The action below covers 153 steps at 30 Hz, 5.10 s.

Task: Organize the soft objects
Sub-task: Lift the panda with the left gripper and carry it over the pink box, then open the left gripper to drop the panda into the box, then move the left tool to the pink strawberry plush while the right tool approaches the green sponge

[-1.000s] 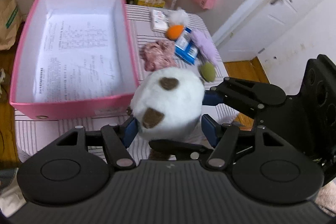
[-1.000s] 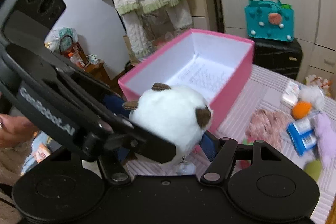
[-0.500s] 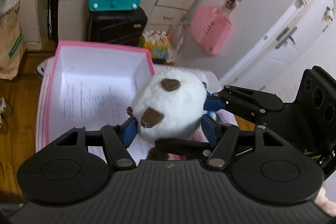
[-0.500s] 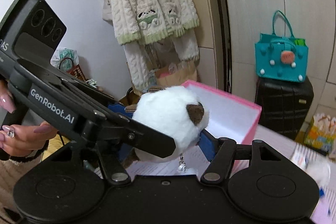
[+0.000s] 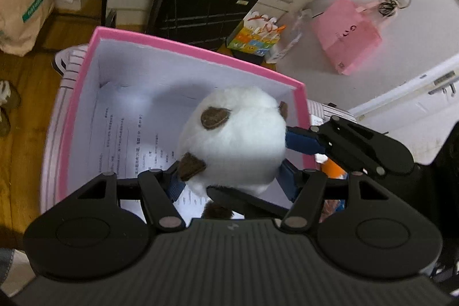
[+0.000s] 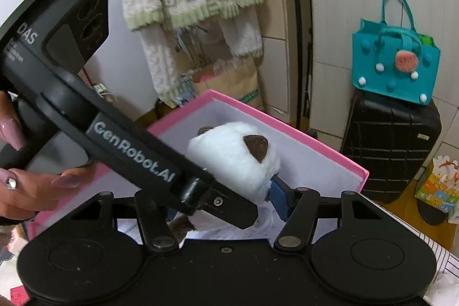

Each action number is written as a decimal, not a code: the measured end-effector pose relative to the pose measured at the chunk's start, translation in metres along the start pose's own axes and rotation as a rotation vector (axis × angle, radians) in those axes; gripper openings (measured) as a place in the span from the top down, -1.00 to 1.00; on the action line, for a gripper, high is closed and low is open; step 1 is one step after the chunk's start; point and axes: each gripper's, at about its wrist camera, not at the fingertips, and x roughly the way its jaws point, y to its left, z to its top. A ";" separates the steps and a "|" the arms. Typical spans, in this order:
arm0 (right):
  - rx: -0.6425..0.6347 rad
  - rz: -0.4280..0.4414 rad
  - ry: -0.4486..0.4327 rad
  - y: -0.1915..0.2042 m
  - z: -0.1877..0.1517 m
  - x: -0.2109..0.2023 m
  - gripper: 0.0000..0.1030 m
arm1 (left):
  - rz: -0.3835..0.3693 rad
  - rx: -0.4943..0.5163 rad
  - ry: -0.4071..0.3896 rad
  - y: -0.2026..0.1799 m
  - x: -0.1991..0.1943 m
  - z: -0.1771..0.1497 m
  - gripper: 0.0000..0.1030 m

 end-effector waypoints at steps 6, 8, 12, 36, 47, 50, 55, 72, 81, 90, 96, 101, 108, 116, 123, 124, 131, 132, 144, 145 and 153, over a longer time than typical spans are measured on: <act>0.023 0.001 0.027 -0.007 -0.003 0.011 -0.29 | -0.010 -0.044 0.052 0.011 0.029 0.008 -0.22; 0.004 -0.021 0.034 -0.004 -0.001 0.016 -0.29 | -0.002 -0.049 0.053 0.013 0.034 0.007 -0.22; -0.029 -0.062 0.053 -0.001 -0.002 0.018 -0.27 | -0.012 -0.073 0.052 0.018 0.040 0.008 -0.23; -0.089 -0.216 0.037 0.016 -0.018 -0.015 -0.22 | 0.076 0.009 -0.024 0.009 0.029 -0.002 0.00; 0.010 -0.125 0.022 0.030 -0.029 -0.073 -0.22 | 0.212 0.132 -0.084 -0.012 -0.016 -0.029 -0.15; 0.037 -0.107 0.032 0.033 -0.028 -0.088 -0.22 | 0.237 0.173 -0.097 -0.026 -0.037 -0.041 -0.24; 0.038 -0.118 -0.007 0.044 -0.031 -0.127 -0.22 | 0.308 0.235 -0.087 -0.047 -0.058 -0.059 -0.24; -0.023 -0.059 -0.077 0.082 -0.075 -0.221 -0.28 | 0.384 0.408 -0.156 -0.107 -0.132 -0.134 -0.52; -0.043 -0.073 -0.102 0.104 -0.117 -0.250 -0.32 | 0.408 0.521 -0.148 -0.137 -0.138 -0.189 -0.62; -0.046 -0.105 -0.073 0.114 -0.155 -0.261 -0.33 | 0.381 0.576 -0.134 -0.149 -0.138 -0.226 -0.66; -0.026 -0.123 -0.069 0.114 -0.183 -0.268 -0.35 | 0.368 0.615 -0.131 -0.150 -0.128 -0.243 -0.68; 0.014 -0.141 -0.051 0.105 -0.205 -0.266 -0.36 | 0.364 0.608 -0.161 -0.146 -0.115 -0.258 -0.68; 0.069 -0.158 -0.022 0.088 -0.225 -0.266 -0.36 | 0.332 0.597 -0.191 -0.146 -0.100 -0.275 -0.68; 0.086 -0.206 -0.085 0.069 -0.250 -0.265 -0.42 | 0.290 0.588 -0.209 -0.155 -0.090 -0.284 -0.68; 0.133 -0.233 -0.163 0.045 -0.269 -0.260 -0.48 | 0.228 0.593 -0.239 -0.175 -0.070 -0.278 -0.68; 0.135 -0.247 -0.175 0.041 -0.272 -0.258 -0.48 | 0.223 0.601 -0.253 -0.178 -0.066 -0.279 -0.68; 0.101 -0.342 -0.301 0.016 -0.295 -0.244 -0.48 | 0.227 0.606 -0.363 -0.197 -0.041 -0.279 -0.65; 0.098 -0.365 -0.307 0.012 -0.296 -0.241 -0.48 | 0.213 0.604 -0.379 -0.199 -0.039 -0.278 -0.65; 0.227 -0.413 -0.253 -0.037 -0.302 -0.207 -0.47 | 0.189 0.543 -0.366 -0.204 0.026 -0.261 -0.59; 0.243 -0.407 -0.248 -0.040 -0.302 -0.204 -0.47 | 0.192 0.529 -0.361 -0.201 0.031 -0.260 -0.55; 0.236 -0.467 -0.272 -0.045 -0.298 -0.184 -0.40 | 0.365 0.569 -0.469 -0.200 0.064 -0.268 -0.55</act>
